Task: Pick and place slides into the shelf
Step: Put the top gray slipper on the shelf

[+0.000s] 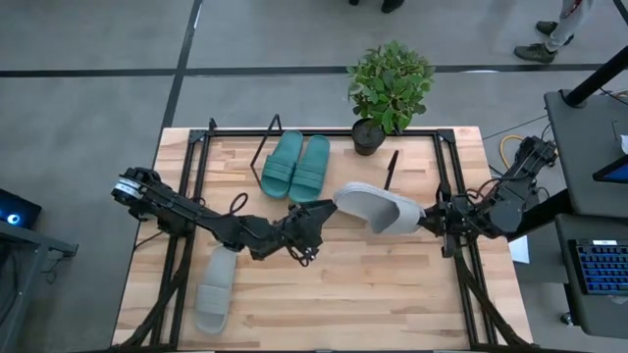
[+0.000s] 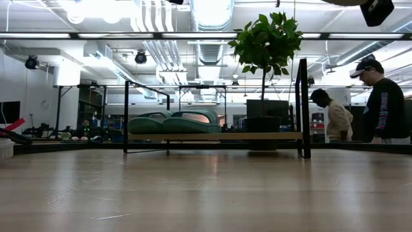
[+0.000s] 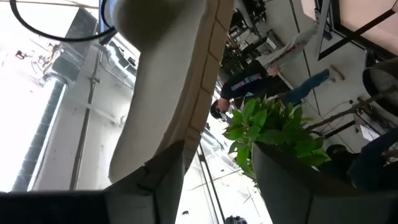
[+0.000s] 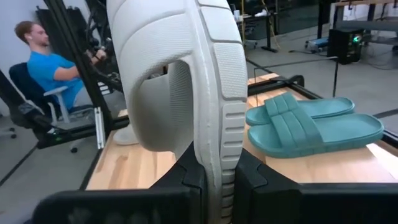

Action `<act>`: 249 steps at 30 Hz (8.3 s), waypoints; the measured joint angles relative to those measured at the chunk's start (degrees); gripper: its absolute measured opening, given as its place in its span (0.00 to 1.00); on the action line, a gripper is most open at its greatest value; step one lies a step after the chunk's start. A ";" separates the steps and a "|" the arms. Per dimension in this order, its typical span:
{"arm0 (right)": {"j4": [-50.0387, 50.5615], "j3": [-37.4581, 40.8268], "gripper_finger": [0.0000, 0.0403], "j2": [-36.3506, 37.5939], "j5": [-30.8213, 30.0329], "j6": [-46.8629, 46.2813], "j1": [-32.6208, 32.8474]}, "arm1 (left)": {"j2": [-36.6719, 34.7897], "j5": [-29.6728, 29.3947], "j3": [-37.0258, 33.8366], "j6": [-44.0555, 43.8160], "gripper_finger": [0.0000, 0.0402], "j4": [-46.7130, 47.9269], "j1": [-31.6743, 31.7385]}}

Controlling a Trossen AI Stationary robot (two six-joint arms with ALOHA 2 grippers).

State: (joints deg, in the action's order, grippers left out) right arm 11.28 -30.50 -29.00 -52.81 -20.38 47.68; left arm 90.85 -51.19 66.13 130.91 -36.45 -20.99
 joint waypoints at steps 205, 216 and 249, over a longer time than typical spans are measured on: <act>12.53 -43.94 0.60 -53.49 -37.24 47.66 19.47 | -2.91 25.46 -2.78 -109.41 0.08 38.44 7.46; 12.57 -44.11 0.60 -52.84 -23.16 43.11 11.80 | -2.99 19.86 -2.78 -105.31 0.08 39.05 5.11; 40.77 -47.10 0.59 -49.57 -12.06 21.81 3.91 | -3.72 16.11 -2.88 -106.57 0.08 42.40 3.62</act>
State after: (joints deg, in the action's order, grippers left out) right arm 52.05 -77.60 -78.57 -64.88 1.44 51.59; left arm 87.13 -35.07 63.25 24.34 5.95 -17.37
